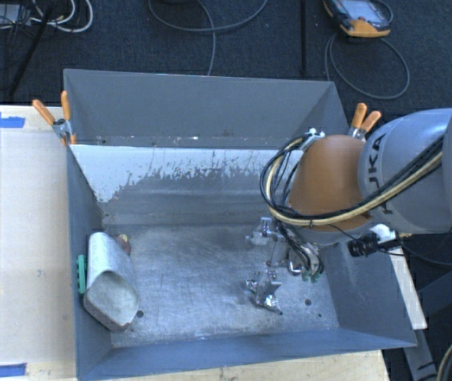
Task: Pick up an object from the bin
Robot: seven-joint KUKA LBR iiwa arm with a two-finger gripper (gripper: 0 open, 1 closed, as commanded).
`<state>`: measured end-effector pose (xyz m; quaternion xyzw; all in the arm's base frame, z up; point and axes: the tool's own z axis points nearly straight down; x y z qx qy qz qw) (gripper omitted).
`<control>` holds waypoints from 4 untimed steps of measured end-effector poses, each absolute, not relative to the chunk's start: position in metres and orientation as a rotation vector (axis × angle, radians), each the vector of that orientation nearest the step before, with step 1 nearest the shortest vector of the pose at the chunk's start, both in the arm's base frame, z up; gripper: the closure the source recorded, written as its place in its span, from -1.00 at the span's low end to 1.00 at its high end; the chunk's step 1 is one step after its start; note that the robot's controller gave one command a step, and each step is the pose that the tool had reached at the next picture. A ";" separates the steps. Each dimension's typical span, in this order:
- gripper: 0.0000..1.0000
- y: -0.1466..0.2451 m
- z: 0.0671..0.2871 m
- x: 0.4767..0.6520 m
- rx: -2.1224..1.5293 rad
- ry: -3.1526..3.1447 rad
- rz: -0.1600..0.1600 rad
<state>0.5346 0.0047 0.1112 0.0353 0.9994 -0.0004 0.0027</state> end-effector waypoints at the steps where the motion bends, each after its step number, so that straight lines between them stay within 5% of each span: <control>1: -1.00 -0.011 0.071 0.525 0.016 3.138 0.002; 2: -1.00 -0.010 0.072 0.526 0.014 3.140 0.002; 3: 1.00 -0.010 0.074 0.527 0.013 3.140 0.001; 4: 1.00 -0.011 0.195 0.529 0.010 3.134 0.000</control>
Offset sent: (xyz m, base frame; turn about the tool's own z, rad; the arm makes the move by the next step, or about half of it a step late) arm -0.0107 -0.0160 -0.0412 -0.0622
